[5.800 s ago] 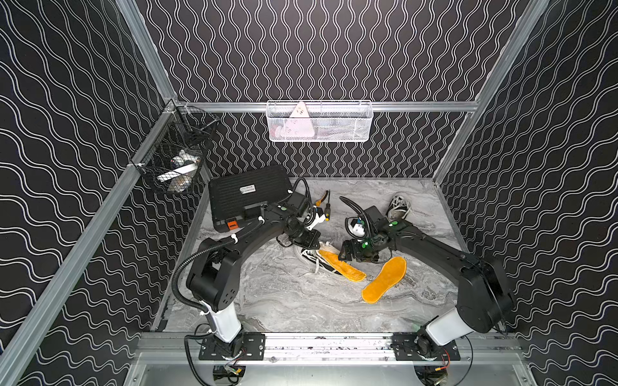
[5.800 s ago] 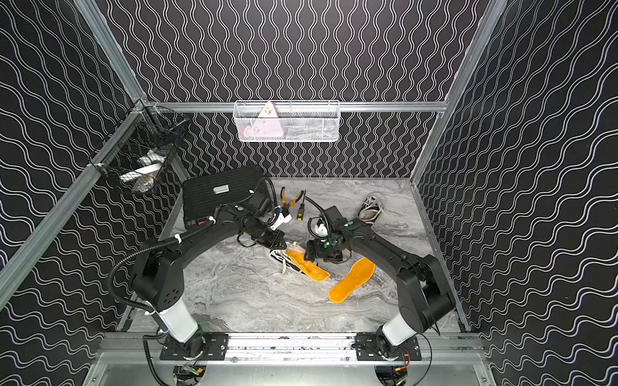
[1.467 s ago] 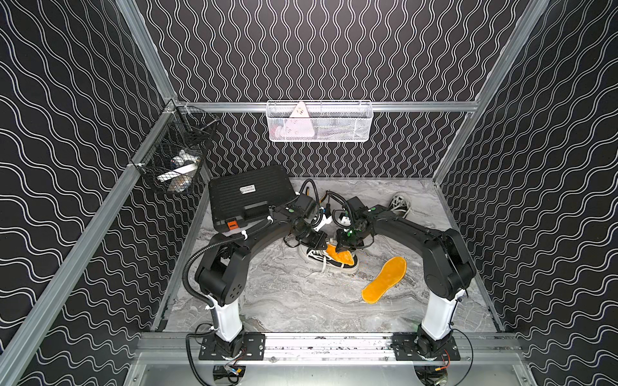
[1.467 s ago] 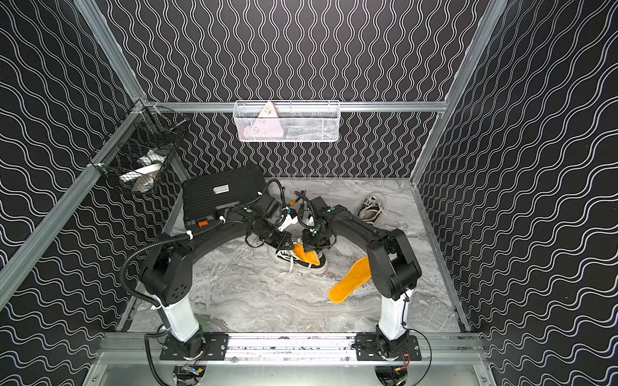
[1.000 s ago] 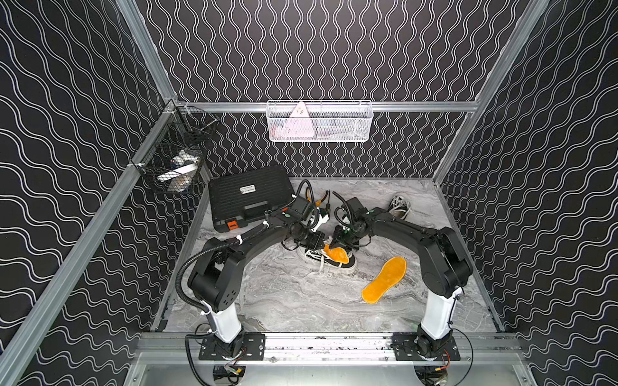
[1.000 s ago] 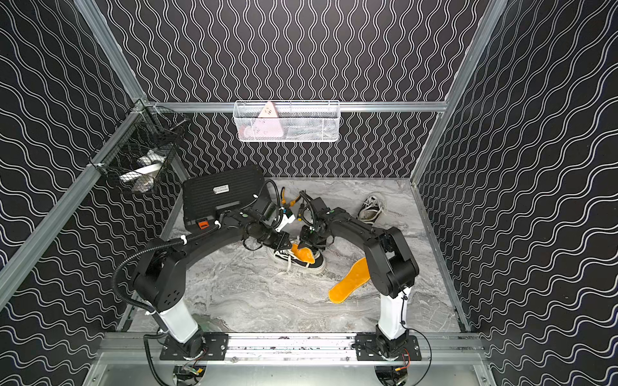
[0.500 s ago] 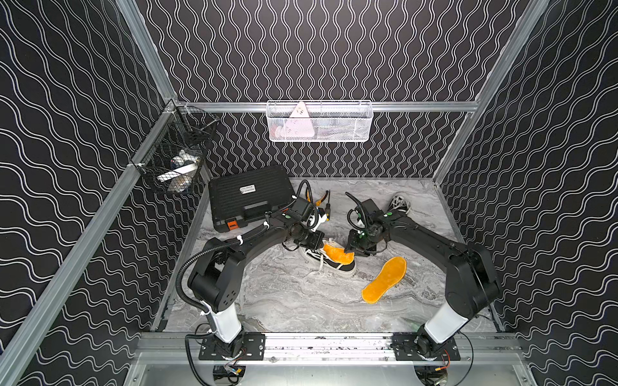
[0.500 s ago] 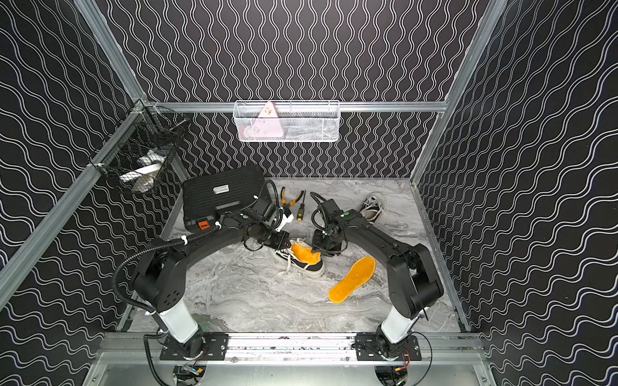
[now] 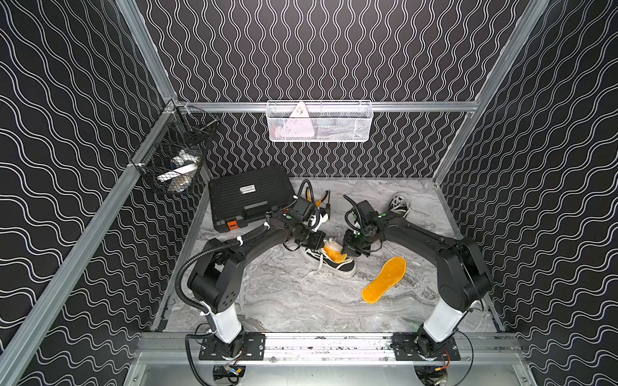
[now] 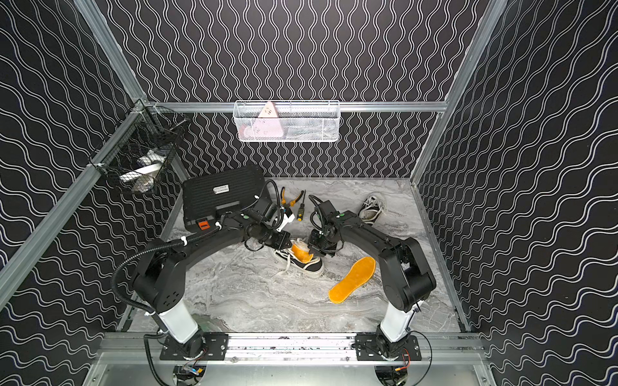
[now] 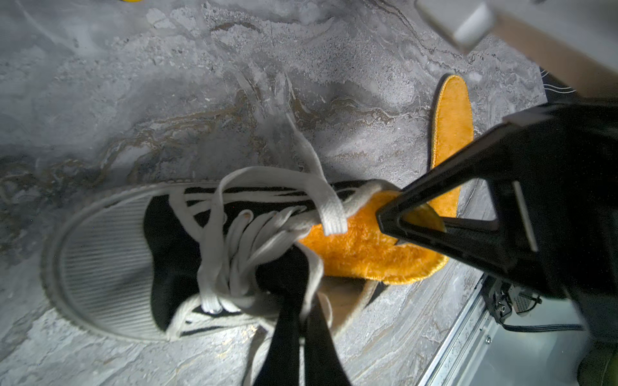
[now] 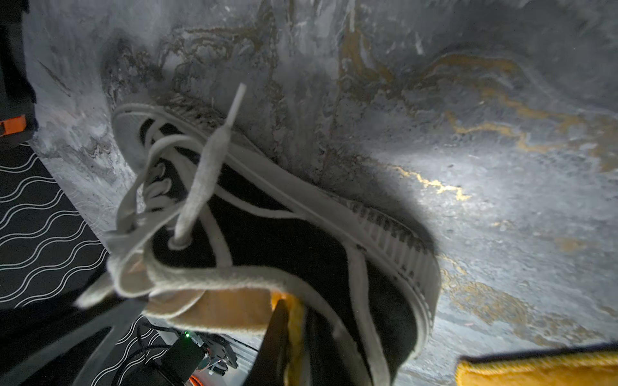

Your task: Insert the insole into the shoe

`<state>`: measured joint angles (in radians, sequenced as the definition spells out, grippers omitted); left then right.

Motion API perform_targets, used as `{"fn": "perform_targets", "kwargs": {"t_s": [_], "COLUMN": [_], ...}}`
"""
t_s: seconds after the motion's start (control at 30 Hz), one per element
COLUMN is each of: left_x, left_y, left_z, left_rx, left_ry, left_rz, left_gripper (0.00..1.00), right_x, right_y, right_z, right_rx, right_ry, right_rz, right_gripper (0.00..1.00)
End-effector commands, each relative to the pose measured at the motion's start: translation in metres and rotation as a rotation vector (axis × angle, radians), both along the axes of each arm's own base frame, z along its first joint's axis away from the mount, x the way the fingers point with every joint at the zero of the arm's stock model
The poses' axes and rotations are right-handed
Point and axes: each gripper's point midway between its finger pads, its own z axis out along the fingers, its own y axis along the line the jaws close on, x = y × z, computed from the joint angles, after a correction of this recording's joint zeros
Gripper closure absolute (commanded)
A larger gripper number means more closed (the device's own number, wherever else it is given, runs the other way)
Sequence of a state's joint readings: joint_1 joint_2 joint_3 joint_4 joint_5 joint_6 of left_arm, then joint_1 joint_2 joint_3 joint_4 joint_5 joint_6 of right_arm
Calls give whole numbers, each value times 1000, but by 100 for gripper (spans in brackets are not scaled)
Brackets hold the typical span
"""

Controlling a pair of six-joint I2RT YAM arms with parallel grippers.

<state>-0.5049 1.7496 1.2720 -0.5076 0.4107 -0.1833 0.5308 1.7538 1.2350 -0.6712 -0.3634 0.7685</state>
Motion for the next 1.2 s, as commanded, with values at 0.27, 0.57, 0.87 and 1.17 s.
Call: {"fn": "perform_targets", "kwargs": {"t_s": [0.27,0.57,0.87,1.17], "left_x": [4,5,-1,-2], "left_y": [-5,-3,-3,2], "left_z": [10,16,17,19], "left_rx": [-38,-124,-108,-125], "left_ry": [-18,14,11,21], "left_rz": [-16,17,2,21], "left_gripper": [100,100,100,100], "right_x": [27,15,47,34], "right_y": [14,-5,13,-9], "right_z": [18,-21,-1,-46], "right_rx": [-79,-231,-182,-364], "right_ry": [-160,-159,-227,-229], "right_rz": [72,124,-17,73], "right_gripper": [90,92,91,88]}}
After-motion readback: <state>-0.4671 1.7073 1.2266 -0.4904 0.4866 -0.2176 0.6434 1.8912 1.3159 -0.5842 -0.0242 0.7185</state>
